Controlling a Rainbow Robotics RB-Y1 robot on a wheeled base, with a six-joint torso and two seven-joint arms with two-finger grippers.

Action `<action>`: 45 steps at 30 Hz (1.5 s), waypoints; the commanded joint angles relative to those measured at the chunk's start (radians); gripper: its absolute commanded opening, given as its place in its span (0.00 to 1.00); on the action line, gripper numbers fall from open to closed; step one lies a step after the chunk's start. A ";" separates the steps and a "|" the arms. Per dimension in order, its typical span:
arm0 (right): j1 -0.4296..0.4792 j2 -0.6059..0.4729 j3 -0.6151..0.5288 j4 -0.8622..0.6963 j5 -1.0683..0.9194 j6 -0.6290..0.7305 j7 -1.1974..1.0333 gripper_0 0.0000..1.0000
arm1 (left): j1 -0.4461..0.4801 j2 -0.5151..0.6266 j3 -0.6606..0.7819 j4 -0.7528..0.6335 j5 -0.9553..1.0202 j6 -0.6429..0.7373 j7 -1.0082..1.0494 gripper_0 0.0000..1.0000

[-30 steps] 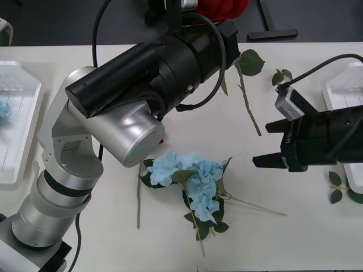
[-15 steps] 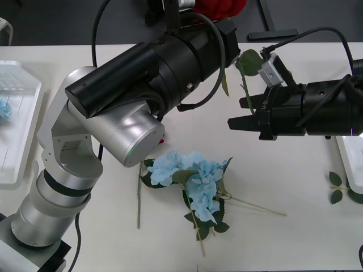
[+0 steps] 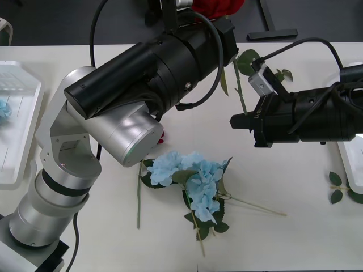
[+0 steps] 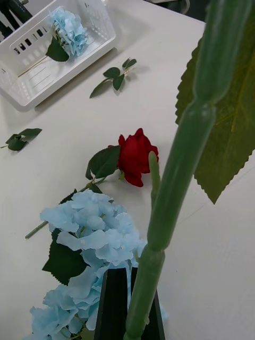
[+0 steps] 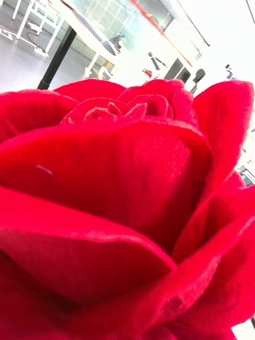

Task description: Place the red flowers into the right box and the blue flowers into the left box. If a person shows an open palm, hand one flower to the person first, then continue sorting.

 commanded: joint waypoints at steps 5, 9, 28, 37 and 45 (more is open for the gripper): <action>-0.031 -0.034 0.011 -0.013 0.005 -0.009 -0.042 0.00 | -0.048 0.030 -0.015 -0.043 -0.019 -0.018 0.072 0.93; -0.031 -0.036 0.011 -0.013 0.007 -0.009 -0.042 0.00 | -0.048 0.031 -0.015 -0.043 -0.027 -0.018 0.084 1.00; -0.031 -0.174 0.011 0.063 0.053 0.043 -0.199 0.00 | -0.053 0.040 -0.015 -0.043 -0.054 -0.018 0.115 1.00; -0.028 -0.312 -0.036 0.319 -0.151 0.051 -0.300 0.00 | -0.054 0.048 -0.015 -0.044 -0.060 -0.018 0.126 1.00; -0.028 -0.522 -0.038 0.661 -0.240 0.175 -0.280 0.00 | -0.064 0.089 0.056 -0.055 0.121 0.083 0.143 1.00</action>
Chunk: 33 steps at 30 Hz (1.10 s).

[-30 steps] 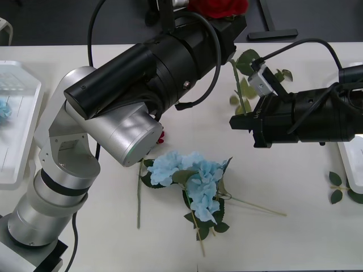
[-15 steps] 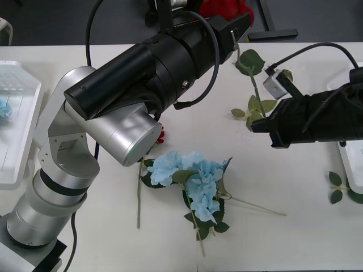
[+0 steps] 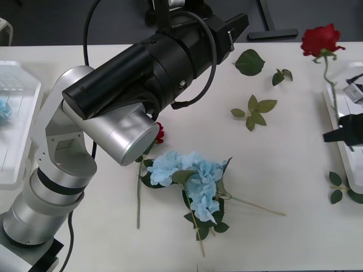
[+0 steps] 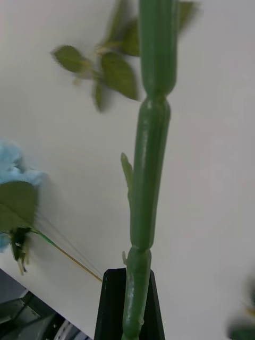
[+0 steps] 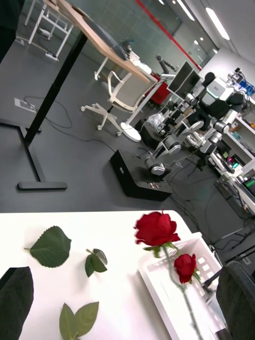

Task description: Place the red flowers into the right box and the blue flowers into the left box. If a person shows an open palm, hand one flower to the person first, then continue sorting.

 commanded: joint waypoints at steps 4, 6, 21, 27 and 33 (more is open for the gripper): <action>-0.027 -0.176 -0.028 0.213 -0.012 0.104 0.009 0.00 | -0.064 0.117 0.159 -0.102 0.394 0.288 0.046 1.00; -0.027 -0.190 -0.029 0.255 -0.009 0.121 0.012 0.00 | -0.052 0.155 0.191 -0.131 0.488 0.397 0.018 1.00; -0.031 -0.074 -0.028 0.350 0.338 -0.039 0.006 0.00 | 0.258 0.418 0.209 -0.263 0.558 0.698 -0.315 1.00; -0.031 -0.035 -0.002 0.356 0.471 -0.160 0.009 0.00 | 0.280 0.415 0.208 -0.174 0.499 0.741 -0.457 1.00; -0.031 -0.038 0.037 0.376 0.500 -0.209 0.009 0.00 | 0.264 0.396 0.185 -0.036 0.468 0.702 -0.574 1.00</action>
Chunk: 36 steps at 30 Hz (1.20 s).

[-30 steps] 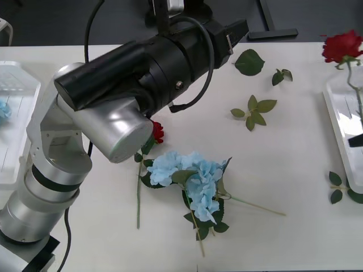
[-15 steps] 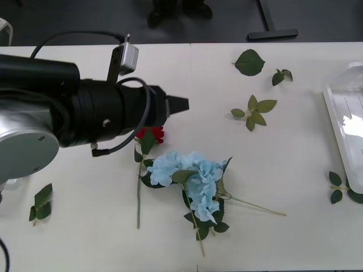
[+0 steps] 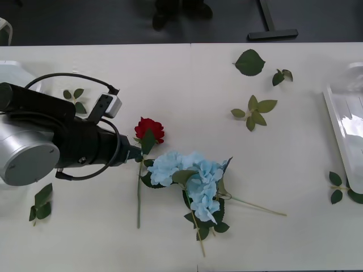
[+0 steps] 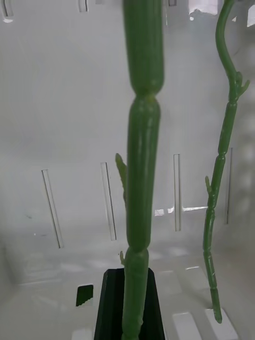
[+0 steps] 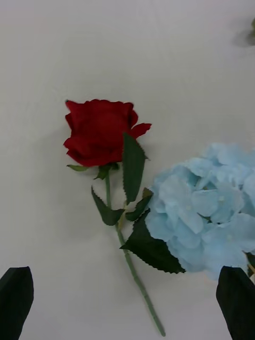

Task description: Place the red flowers into the right box and the blue flowers into the left box. If a person shows an open palm, hand one flower to the person first, then continue sorting.

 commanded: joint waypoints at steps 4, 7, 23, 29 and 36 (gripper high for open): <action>-0.030 -0.003 0.021 0.036 0.024 -0.021 0.012 0.20 | -0.040 -0.033 -0.048 0.165 -0.096 -0.053 -0.151 1.00; -0.030 -0.004 0.021 0.059 0.033 -0.038 0.017 0.53 | -0.077 -0.067 -0.097 0.229 -0.170 -0.074 -0.143 1.00; -0.035 -0.050 -0.031 -0.123 -0.118 0.126 0.075 0.94 | -0.221 -0.169 -0.238 0.462 -0.217 -0.166 -0.114 1.00; -0.032 -0.050 -0.057 -0.363 -0.200 0.232 0.099 0.95 | -0.263 -0.217 -0.241 0.571 -0.237 -0.220 -0.115 1.00; -0.032 -0.049 -0.016 -0.711 -0.177 0.232 0.109 0.95 | -0.281 -0.222 -0.286 0.639 -0.262 -0.298 -0.112 1.00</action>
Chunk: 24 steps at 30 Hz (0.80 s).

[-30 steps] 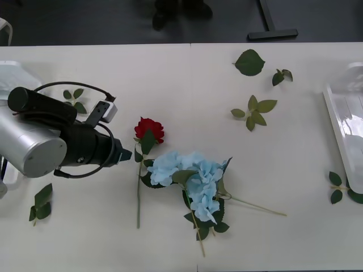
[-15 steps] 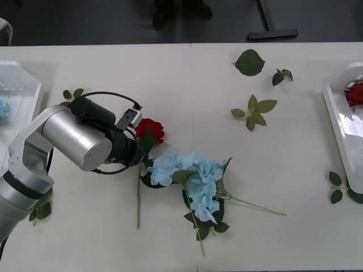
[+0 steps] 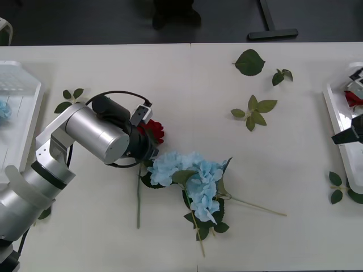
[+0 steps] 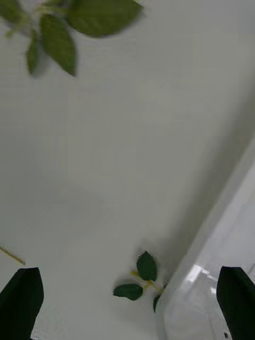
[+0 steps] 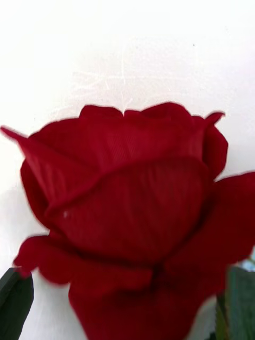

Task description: Place the red flowers into the right box and the blue flowers into the left box. If a person shows an open palm, hand one flower to the person first, then continue sorting.

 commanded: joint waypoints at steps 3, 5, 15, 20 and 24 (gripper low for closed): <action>-0.024 -0.043 0.082 -0.265 0.027 -0.032 0.035 0.95 | -0.056 -0.012 -0.062 0.024 -0.019 -0.049 0.038 1.00; -0.024 -0.043 0.128 -0.320 0.044 -0.066 0.040 0.96 | -0.058 -0.012 -0.067 0.027 -0.019 -0.049 0.038 1.00; -0.024 -0.057 0.450 -0.529 0.429 -0.253 0.035 0.96 | -0.058 -0.012 -0.081 0.030 -0.028 -0.049 0.044 0.03; -0.024 -0.054 0.563 -0.543 0.535 -0.295 -0.029 0.96 | -0.058 -0.012 -0.082 0.030 -0.042 -0.055 0.049 0.00; -0.024 -0.043 0.635 -0.546 0.618 -0.319 -0.085 0.96 | -0.058 -0.012 -0.081 0.030 -0.060 -0.066 0.050 0.00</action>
